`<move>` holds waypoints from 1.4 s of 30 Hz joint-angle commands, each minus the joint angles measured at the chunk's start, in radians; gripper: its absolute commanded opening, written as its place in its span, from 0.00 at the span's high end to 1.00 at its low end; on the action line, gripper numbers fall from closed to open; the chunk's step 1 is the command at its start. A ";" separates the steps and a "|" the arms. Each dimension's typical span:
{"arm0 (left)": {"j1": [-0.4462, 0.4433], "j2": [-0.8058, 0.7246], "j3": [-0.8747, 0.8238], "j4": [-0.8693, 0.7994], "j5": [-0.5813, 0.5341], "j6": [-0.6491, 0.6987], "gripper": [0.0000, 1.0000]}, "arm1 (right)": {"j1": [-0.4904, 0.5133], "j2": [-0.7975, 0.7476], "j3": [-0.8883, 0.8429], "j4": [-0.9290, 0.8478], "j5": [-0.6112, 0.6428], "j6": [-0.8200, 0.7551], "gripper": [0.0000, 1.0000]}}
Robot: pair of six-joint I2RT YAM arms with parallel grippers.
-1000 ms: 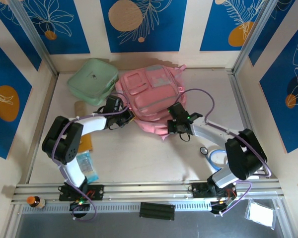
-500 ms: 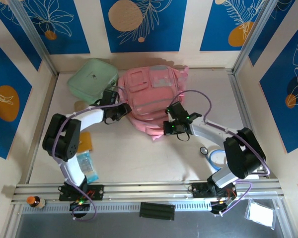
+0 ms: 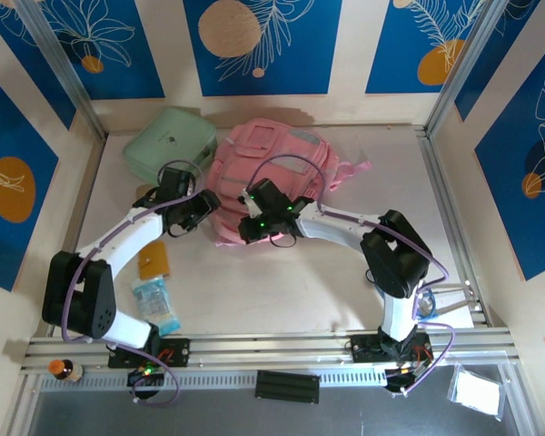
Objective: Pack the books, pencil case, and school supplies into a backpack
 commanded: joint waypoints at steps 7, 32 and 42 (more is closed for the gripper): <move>-0.037 0.074 0.034 -0.070 -0.001 -0.094 0.36 | 0.040 0.018 0.011 0.082 -0.110 0.039 1.00; -0.069 0.250 0.142 -0.140 -0.146 -0.044 0.98 | 0.021 -0.147 -0.232 -0.038 0.267 0.057 1.00; -0.068 0.259 0.169 -0.148 -0.142 -0.015 1.00 | -0.025 -0.271 -0.337 -0.065 0.340 0.069 1.00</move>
